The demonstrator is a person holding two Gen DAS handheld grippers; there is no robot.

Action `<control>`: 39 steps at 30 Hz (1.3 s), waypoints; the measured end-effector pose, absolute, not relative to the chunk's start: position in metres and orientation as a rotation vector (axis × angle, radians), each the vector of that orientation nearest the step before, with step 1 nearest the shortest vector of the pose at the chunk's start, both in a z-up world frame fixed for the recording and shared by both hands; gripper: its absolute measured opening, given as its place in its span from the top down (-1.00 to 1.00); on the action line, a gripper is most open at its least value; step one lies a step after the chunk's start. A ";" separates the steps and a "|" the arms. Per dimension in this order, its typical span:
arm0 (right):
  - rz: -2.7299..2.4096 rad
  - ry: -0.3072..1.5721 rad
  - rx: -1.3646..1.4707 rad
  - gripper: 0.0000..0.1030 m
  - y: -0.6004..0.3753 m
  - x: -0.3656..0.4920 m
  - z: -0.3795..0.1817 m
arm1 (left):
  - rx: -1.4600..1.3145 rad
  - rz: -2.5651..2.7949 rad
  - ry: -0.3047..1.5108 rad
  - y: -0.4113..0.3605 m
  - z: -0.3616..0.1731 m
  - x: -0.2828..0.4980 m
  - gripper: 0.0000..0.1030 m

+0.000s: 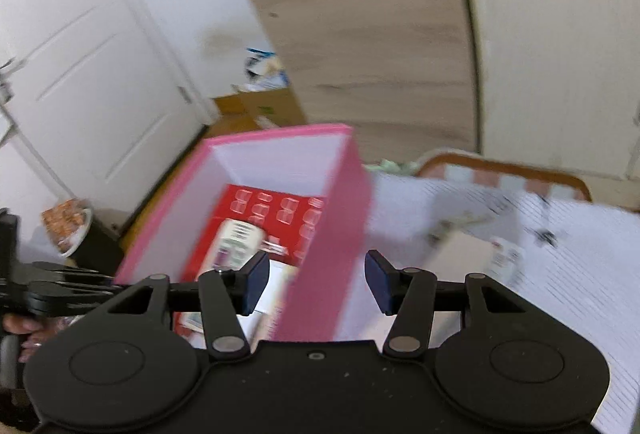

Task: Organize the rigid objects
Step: 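Move the right tool back and grasp the long white bar-shaped remote, then carry the white bar remote into the pink box and open the right gripper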

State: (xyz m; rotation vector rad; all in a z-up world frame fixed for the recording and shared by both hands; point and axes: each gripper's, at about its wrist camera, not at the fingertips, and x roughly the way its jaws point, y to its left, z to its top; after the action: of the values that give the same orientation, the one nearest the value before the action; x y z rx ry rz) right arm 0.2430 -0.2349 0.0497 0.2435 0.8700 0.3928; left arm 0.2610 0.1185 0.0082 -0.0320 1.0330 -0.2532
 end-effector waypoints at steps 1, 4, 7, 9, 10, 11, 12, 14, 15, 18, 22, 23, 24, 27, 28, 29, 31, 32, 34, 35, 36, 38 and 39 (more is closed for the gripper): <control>0.370 0.884 0.250 -0.13 -0.242 0.243 0.046 | -0.029 -0.252 1.035 0.118 0.008 0.261 0.81; 0.299 0.945 0.275 -0.13 -0.258 0.249 0.030 | -0.015 -0.244 1.036 0.115 0.009 0.261 0.81; 0.248 1.004 0.322 -0.13 -0.273 0.255 0.007 | -0.003 -0.239 1.032 0.113 0.009 0.260 0.81; 0.224 1.046 0.363 -0.13 -0.280 0.262 -0.012 | -0.007 -0.239 1.033 0.113 0.009 0.260 0.81; 0.216 1.069 0.382 -0.13 -0.283 0.266 -0.020 | -0.012 -0.240 1.034 0.113 0.009 0.260 0.81; 0.208 1.089 0.405 -0.13 -0.287 0.268 -0.030 | -0.011 -0.240 1.034 0.113 0.009 0.260 0.81; 0.199 1.103 0.425 -0.13 -0.289 0.271 -0.037 | -0.010 -0.240 1.034 0.113 0.009 0.260 0.81; 0.194 1.120 0.473 -0.13 -0.293 0.277 -0.049 | -0.012 -0.242 1.036 0.112 0.010 0.259 0.81; 0.196 1.114 0.501 -0.13 -0.295 0.280 -0.053 | -0.012 -0.240 1.035 0.113 0.010 0.259 0.81; 0.223 1.080 0.575 -0.13 -0.296 0.287 -0.059 | -0.002 -0.238 1.031 0.112 0.010 0.259 0.81; 0.229 1.043 0.504 0.10 -0.278 0.290 -0.060 | 0.003 -0.236 1.029 0.113 0.010 0.258 0.81; 0.212 1.042 0.458 0.19 -0.272 0.288 -0.058 | 0.004 -0.236 1.029 0.112 0.010 0.258 0.81; 0.213 1.035 0.454 0.22 -0.271 0.287 -0.056 | 0.005 -0.236 1.029 0.112 0.010 0.258 0.81; 0.232 1.014 0.500 0.46 -0.275 0.283 -0.047 | 0.011 -0.234 1.028 0.112 0.010 0.257 0.81; 0.244 1.006 0.496 0.54 -0.275 0.280 -0.043 | 0.012 -0.232 1.028 0.112 0.010 0.258 0.81; 0.253 0.994 0.476 0.61 -0.273 0.278 -0.037 | 0.014 -0.230 1.028 0.112 0.010 0.258 0.81; 0.266 0.977 0.409 0.63 -0.267 0.271 -0.028 | 0.016 -0.227 1.028 0.111 0.010 0.258 0.81; 0.276 0.979 0.386 0.63 -0.264 0.269 -0.025 | 0.015 -0.227 1.028 0.111 0.010 0.258 0.81; 0.286 0.996 0.327 0.63 -0.256 0.265 -0.020 | 0.012 -0.226 1.028 0.111 0.010 0.258 0.81; 0.291 1.012 0.278 0.63 -0.251 0.263 -0.019 | 0.012 -0.226 1.028 0.111 0.010 0.258 0.81; 0.295 1.029 0.221 0.63 -0.245 0.260 -0.018 | 0.013 -0.225 1.028 0.111 0.011 0.257 0.81; 0.305 1.025 0.159 0.62 -0.238 0.256 -0.017 | 0.013 -0.223 1.028 0.111 0.011 0.257 0.81; 0.310 1.024 0.139 0.62 -0.235 0.256 -0.017 | 0.014 -0.222 1.028 0.111 0.011 0.257 0.81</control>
State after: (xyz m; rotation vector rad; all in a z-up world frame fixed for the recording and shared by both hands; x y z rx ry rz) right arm 0.2562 -0.2349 -0.0167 0.1393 1.0242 0.3098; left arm 0.2572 0.1111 0.0108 0.0143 1.0279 -0.2221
